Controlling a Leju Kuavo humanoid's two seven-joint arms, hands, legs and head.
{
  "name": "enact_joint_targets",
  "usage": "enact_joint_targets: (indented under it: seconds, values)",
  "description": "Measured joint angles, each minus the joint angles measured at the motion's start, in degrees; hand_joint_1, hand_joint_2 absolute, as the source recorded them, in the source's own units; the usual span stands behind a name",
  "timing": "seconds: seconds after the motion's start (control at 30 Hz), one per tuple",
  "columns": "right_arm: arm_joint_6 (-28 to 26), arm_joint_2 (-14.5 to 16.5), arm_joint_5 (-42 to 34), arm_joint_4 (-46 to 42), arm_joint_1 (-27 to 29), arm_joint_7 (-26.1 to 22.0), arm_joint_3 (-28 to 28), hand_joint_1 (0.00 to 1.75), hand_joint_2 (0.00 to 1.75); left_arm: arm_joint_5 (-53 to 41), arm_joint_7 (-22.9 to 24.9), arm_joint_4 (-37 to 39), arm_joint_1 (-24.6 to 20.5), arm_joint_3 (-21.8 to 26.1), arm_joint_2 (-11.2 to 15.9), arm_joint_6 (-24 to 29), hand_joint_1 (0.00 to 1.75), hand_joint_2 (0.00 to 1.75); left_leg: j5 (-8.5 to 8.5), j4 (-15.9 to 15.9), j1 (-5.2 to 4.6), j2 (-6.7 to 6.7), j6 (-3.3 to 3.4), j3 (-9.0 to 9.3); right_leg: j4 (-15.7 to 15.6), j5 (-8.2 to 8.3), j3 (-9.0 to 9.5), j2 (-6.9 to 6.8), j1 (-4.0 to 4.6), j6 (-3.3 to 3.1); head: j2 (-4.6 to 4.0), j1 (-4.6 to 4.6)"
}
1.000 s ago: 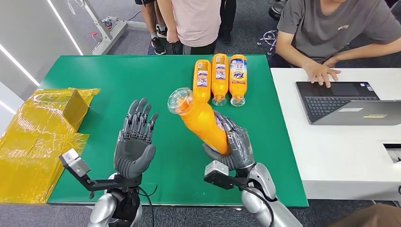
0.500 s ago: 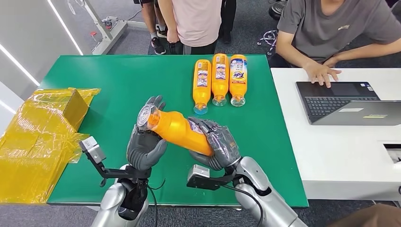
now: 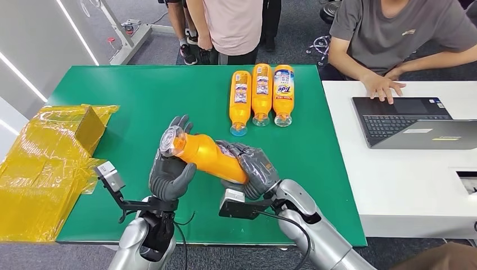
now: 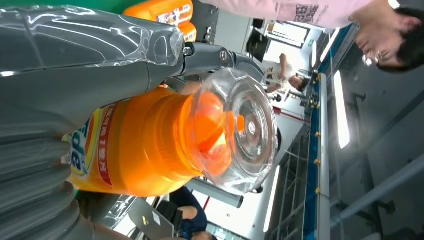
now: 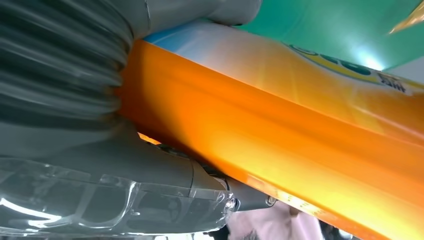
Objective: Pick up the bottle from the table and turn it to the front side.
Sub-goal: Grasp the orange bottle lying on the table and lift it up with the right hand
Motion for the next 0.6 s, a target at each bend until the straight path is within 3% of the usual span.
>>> enact_joint_targets:
  seconds: [0.2,0.6]
  values:
    - [3.1,1.4,-4.4,0.9,-0.1,-3.1,0.4,1.75,1.75,0.2,0.7,0.2,0.0,0.0,0.1,2.8,0.00,1.75,0.00,0.0,0.00,0.00,0.00,0.00,0.0,0.00,-0.01,0.00,0.00,0.00,0.00,0.01]
    - [3.7,1.7,-4.7,0.8,0.8,-3.1,0.9,1.75,1.75,-1.0,0.7,0.6,-0.5,0.0,0.1,5.7,0.00,1.75,0.00,0.0,0.00,0.00,0.00,0.00,0.0,0.00,0.00,0.00,0.00,0.00,0.00,0.00]
